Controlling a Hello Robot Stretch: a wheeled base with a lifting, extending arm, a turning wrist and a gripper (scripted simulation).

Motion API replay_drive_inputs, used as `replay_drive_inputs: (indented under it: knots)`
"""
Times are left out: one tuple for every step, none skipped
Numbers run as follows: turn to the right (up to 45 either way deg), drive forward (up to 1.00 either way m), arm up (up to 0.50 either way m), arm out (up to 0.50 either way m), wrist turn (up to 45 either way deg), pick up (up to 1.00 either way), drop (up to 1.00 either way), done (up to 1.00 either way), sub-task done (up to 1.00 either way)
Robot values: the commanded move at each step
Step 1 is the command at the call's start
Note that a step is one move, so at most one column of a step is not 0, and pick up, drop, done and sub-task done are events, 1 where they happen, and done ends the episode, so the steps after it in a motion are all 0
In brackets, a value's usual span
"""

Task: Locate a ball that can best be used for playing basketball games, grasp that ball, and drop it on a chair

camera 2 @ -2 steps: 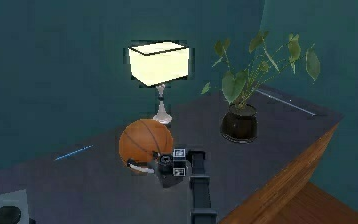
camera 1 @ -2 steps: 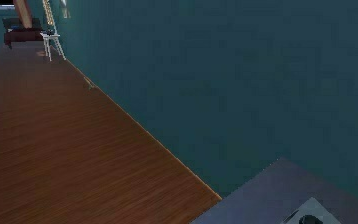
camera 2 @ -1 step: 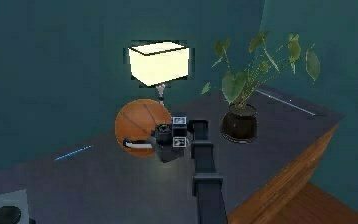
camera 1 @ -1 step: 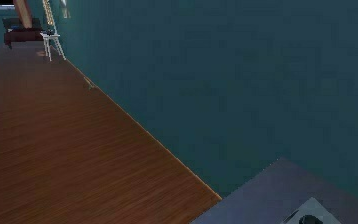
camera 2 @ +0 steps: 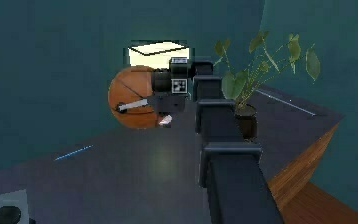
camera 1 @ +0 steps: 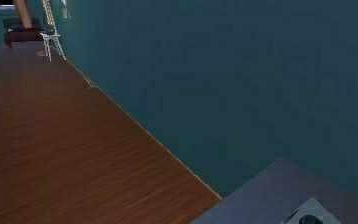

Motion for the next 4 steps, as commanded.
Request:
replay_drive_inputs:
  knots:
    - [0.0, 0.0, 0.0, 0.0, -45.0, 0.0, 0.0, 0.0, 0.0]
    - [0.0, 0.0, 0.0, 0.0, -45.0, 0.0, 0.0, 0.0, 0.0]
    - [0.0, 0.0, 0.0, 0.0, -9.0, 0.0, 0.0, 0.0, 0.0]
    - [0.0, 0.0, 0.0, -0.28, 0.0, 0.0, 0.0, 0.0, 0.0]
